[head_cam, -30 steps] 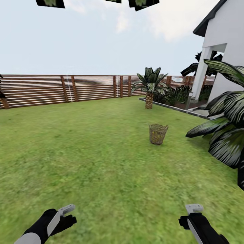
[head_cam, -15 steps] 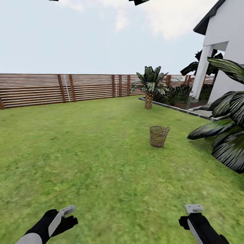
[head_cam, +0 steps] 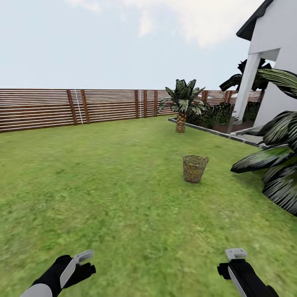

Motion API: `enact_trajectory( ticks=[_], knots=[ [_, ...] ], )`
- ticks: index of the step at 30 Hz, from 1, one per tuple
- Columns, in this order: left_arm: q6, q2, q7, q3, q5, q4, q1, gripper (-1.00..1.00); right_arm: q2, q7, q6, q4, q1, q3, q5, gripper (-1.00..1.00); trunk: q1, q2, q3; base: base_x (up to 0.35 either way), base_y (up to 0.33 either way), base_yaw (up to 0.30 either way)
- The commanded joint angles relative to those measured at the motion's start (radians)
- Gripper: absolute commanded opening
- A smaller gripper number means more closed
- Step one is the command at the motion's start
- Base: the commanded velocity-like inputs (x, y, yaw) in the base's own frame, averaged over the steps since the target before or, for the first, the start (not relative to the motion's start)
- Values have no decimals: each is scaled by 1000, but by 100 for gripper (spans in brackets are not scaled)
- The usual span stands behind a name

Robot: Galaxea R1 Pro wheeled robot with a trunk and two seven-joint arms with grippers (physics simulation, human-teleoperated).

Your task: Take the three Easter eggs out of the wicker basket on the lawn in the garden, then place them on the lawn next to a single tree (choose any tree) so that all three eggs are next to the same tree and none are left in the basket.

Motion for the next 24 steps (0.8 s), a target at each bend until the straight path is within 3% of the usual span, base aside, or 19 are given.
enact_trajectory(
  ticks=[1, 24],
  knots=[
    [6, 0, 2, 4, 6, -2, 0, 100, 0, -3, 5, -1, 0, 1, -1, 100, 1, -1, -1, 331, 0, 0],
    [6, -8, 1, 4, 6, 0, 0, 100, -6, -3, 4, -3, 0, 0, -8, 100, 1, -1, 12, 331, 0, 3]
  ],
)
